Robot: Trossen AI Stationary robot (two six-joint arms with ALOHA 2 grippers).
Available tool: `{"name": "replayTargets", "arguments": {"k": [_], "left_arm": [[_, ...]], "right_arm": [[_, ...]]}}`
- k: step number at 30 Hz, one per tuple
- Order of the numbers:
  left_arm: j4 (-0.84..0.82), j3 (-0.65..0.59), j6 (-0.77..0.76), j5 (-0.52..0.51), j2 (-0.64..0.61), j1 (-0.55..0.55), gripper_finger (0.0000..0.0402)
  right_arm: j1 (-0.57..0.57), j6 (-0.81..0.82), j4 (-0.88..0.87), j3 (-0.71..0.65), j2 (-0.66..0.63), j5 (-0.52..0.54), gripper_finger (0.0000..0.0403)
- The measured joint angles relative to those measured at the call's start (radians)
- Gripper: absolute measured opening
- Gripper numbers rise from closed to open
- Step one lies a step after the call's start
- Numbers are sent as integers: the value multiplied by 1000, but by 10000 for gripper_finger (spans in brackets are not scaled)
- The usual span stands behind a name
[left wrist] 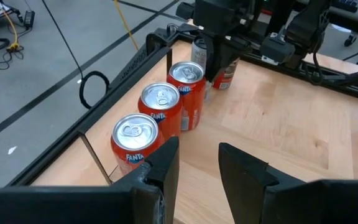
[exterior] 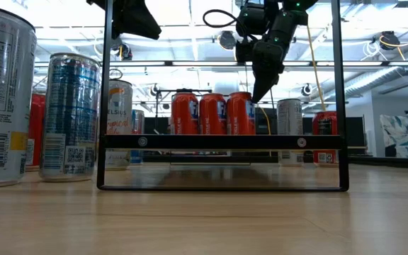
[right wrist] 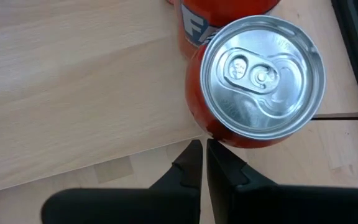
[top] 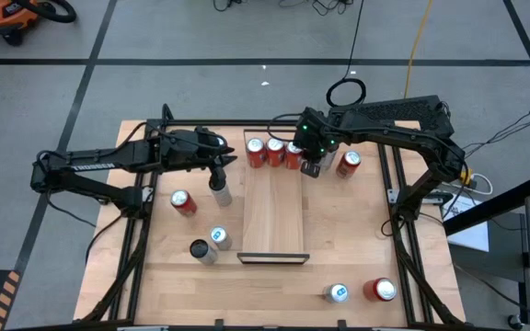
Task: Place canned beverage on shelf
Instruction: Adjust the orange soda cans on the shelf
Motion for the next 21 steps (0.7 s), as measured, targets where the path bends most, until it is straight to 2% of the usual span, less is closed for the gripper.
{"name": "replayTargets", "arguments": {"k": [8,21], "left_arm": [[-2,0,0,0,0,0,118],[-4,0,1,-1,0,0,118]], "right_arm": [[-2,-27,-63,0,0,80,0],[-17,-48,6,0,0,100,0]]}}
